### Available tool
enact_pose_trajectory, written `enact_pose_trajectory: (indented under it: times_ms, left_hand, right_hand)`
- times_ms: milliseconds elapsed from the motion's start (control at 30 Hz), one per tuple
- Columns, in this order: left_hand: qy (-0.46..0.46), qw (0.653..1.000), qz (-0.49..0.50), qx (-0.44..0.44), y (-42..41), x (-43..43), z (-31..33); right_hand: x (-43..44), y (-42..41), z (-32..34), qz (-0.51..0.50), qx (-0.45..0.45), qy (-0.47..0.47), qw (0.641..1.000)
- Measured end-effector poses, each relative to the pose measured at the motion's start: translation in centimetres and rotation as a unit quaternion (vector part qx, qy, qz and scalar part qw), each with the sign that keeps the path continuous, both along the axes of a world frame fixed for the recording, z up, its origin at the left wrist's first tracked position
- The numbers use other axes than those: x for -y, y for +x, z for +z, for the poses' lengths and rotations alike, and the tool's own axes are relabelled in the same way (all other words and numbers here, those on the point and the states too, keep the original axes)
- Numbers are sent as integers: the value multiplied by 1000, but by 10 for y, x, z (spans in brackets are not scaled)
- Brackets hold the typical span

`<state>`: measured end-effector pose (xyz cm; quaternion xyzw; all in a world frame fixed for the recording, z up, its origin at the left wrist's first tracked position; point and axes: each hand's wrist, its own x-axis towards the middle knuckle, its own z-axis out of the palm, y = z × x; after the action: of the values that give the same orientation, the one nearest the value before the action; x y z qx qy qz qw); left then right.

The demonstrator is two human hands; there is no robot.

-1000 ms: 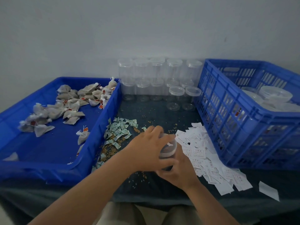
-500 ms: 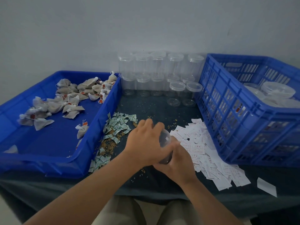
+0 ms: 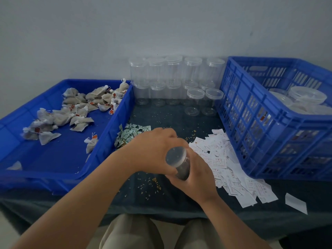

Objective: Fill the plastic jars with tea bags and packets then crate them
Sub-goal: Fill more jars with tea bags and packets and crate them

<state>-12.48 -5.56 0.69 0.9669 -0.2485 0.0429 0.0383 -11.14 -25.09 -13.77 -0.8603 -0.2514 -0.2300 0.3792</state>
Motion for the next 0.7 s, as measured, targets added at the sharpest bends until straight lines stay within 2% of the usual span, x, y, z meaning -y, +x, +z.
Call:
enact_pose_trajectory:
  times_ms: [33, 67, 100, 133, 167, 200, 267, 300, 367, 400, 533, 633, 700]
  left_hand:
    - [-45, 999, 25, 3, -2, -1, 0]
    - [-134, 990, 43, 2, -2, -2, 1]
    - [-256, 964, 72, -11, -3, -5, 4]
    - [-388, 915, 111, -23, -2, -8, 9]
    - [-477, 864, 155, -39, 2, -13, 8]
    - [-497, 843, 197, -67, 6, -19, 8]
    - [-341, 899, 252, -112, 13, -27, -5]
    - [-310, 903, 275, -111, 16, -31, -22]
    - [-363, 877, 291, -119, 18, -32, -52]
    - [-355, 880, 292, -116, 20, -31, -65]
    - [-280, 911, 292, -77, 28, -23, -103]
    - [-167, 948, 271, -27, 30, -20, -112]
    - [-128, 957, 260, -17, 28, -18, -108]
  right_hand:
    - [0, 0, -1, -15, 9, -5, 1000]
    - [0, 1, -1, -35, 13, -7, 999]
    - [1, 2, -2, -55, 9, -4, 998]
    - [3, 3, -1, -74, -1, 5, 997]
    - [4, 3, -1, -88, -17, 18, 996]
    - [6, 4, -1, -95, -33, 30, 994]
    - [8, 5, -2, -97, -66, 55, 992]
    - [10, 5, -3, -96, -82, 68, 990]
    - [12, 5, -4, -99, -101, 94, 985]
    - [13, 6, -4, -103, -101, 103, 984]
    - [13, 9, -5, -97, -103, 97, 985]
    - [11, 7, -4, -83, -97, 82, 988]
    - [9, 4, -3, -75, -81, 73, 991]
